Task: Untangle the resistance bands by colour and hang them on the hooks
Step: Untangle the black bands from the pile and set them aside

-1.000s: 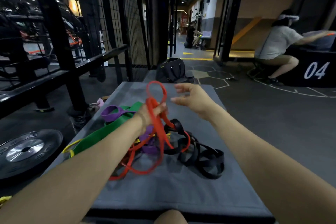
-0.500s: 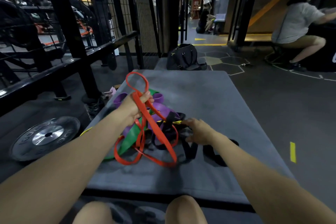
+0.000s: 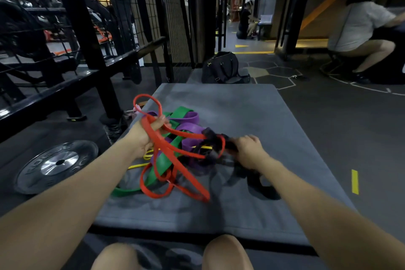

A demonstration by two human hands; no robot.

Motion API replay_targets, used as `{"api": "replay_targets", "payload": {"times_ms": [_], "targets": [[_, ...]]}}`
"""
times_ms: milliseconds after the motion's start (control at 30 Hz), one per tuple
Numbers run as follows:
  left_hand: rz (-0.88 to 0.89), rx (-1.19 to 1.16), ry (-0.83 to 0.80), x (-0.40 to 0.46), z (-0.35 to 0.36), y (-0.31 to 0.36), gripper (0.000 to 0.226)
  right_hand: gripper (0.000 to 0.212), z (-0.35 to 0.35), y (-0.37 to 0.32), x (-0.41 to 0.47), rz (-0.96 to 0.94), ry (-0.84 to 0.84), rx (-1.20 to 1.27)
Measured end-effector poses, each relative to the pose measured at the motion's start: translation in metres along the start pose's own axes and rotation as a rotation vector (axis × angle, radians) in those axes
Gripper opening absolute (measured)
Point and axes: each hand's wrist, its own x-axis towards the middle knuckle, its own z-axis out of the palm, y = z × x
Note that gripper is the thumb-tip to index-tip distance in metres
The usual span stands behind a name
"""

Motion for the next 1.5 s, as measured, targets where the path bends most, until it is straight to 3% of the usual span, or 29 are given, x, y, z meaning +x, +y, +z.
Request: {"api": "replay_targets", "payload": {"times_ms": [67, 167, 233, 300, 400, 433, 500, 567, 633, 733, 833, 1033, 1200, 1333, 1400, 1500], "targets": [[0.017, 0.15, -0.095, 0.001, -0.005, -0.008, 0.019, 0.019, -0.025, 0.011, -0.001, 0.064, -0.012, 0.183], [-0.009, 0.838, -0.294, 0.006, -0.013, -0.016, 0.011, 0.025, -0.061, 0.031, -0.006, 0.125, 0.021, 0.257], [-0.119, 1.286, -0.411, 0.015, -0.019, -0.016, 0.036, 0.031, -0.079, 0.041, -0.013, 0.14, 0.045, 0.27], [-0.051, 1.459, -0.312, 0.019, -0.012, -0.007, 0.035, 0.033, -0.091, 0.049, -0.018, 0.155, 0.057, 0.274], [0.269, 1.112, 0.089, 0.014, 0.028, 0.019, 0.017, 0.034, -0.099, 0.055, -0.021, 0.135, 0.083, 0.278], [0.331, 0.975, 0.079, 0.009, 0.047, 0.025, 0.016, 0.034, -0.1, 0.055, -0.022, 0.125, 0.097, 0.285], [0.413, 0.833, -0.094, -0.005, 0.087, 0.031, 0.015, 0.032, -0.103, 0.054, -0.022, 0.118, 0.127, 0.327], [0.492, 0.816, -0.244, -0.021, 0.121, 0.025, 0.022, 0.029, -0.105, 0.051, -0.022, 0.115, 0.144, 0.392], [0.545, 0.835, -0.268, -0.025, 0.141, 0.014, 0.033, 0.024, -0.108, 0.047, -0.022, 0.099, 0.148, 0.433], [0.522, 0.786, -0.274, -0.024, 0.151, 0.005, 0.043, 0.017, -0.112, 0.045, -0.026, 0.08, 0.135, 0.469], [0.443, 0.744, -0.318, -0.021, 0.152, 0.003, 0.039, 0.019, -0.113, 0.046, -0.029, 0.055, 0.095, 0.499], [0.402, 0.8, -0.182, -0.018, 0.147, -0.001, 0.035, 0.023, -0.105, 0.032, -0.029, -0.004, 0.079, 0.57], [0.354, 0.799, -0.269, -0.016, 0.138, -0.001, 0.039, 0.02, -0.105, 0.031, -0.03, -0.019, 0.023, 0.668], [0.379, 0.964, -0.452, -0.016, 0.131, 0.011, 0.013, 0.017, -0.105, 0.032, -0.033, -0.026, -0.025, 0.668], [0.369, 1.019, -0.46, -0.014, 0.127, 0.02, 0.013, 0.012, -0.106, 0.031, -0.03, -0.035, -0.019, 0.641], [0.392, 0.886, -0.39, -0.013, 0.12, 0.038, 0.007, 0.011, -0.102, 0.036, -0.022, -0.025, 0.016, 0.544]]}}
